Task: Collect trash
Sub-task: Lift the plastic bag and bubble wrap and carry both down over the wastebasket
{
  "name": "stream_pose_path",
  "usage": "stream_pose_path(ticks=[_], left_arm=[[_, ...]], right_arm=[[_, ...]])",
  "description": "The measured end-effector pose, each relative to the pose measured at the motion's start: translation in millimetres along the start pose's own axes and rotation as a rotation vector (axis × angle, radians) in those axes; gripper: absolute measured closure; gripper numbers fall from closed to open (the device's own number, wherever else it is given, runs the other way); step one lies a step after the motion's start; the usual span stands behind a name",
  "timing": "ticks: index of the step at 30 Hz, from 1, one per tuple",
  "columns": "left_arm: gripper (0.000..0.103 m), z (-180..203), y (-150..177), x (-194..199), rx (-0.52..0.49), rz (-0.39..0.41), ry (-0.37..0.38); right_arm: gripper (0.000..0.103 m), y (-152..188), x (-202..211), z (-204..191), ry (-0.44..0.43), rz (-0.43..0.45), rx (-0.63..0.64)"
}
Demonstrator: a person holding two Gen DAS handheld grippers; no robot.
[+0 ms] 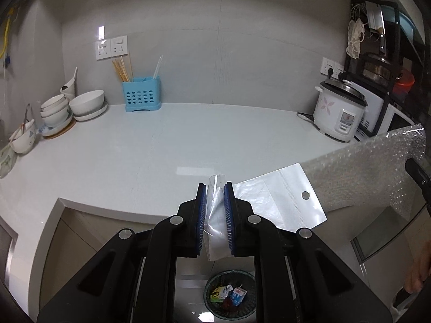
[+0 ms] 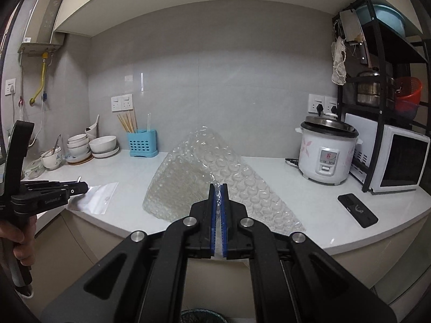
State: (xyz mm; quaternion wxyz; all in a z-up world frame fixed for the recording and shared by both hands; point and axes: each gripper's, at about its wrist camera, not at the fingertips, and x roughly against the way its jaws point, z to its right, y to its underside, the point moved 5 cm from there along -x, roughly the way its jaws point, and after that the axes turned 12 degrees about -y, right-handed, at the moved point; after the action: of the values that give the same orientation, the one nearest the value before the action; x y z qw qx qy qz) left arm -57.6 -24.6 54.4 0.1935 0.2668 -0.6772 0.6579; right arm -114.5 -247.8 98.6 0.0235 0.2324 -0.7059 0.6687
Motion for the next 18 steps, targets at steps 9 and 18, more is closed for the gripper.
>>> stream_pose_path(ticks=[9, 18], left_arm=[[0.09, 5, 94, -3, 0.008, -0.064, 0.086], [0.09, 14, 174, -17, -0.029, -0.15, 0.111]], right_arm=[[0.101, 80, 43, -28, -0.046, -0.027, 0.025], [0.101, 149, 59, -40, -0.054, -0.083, 0.019]])
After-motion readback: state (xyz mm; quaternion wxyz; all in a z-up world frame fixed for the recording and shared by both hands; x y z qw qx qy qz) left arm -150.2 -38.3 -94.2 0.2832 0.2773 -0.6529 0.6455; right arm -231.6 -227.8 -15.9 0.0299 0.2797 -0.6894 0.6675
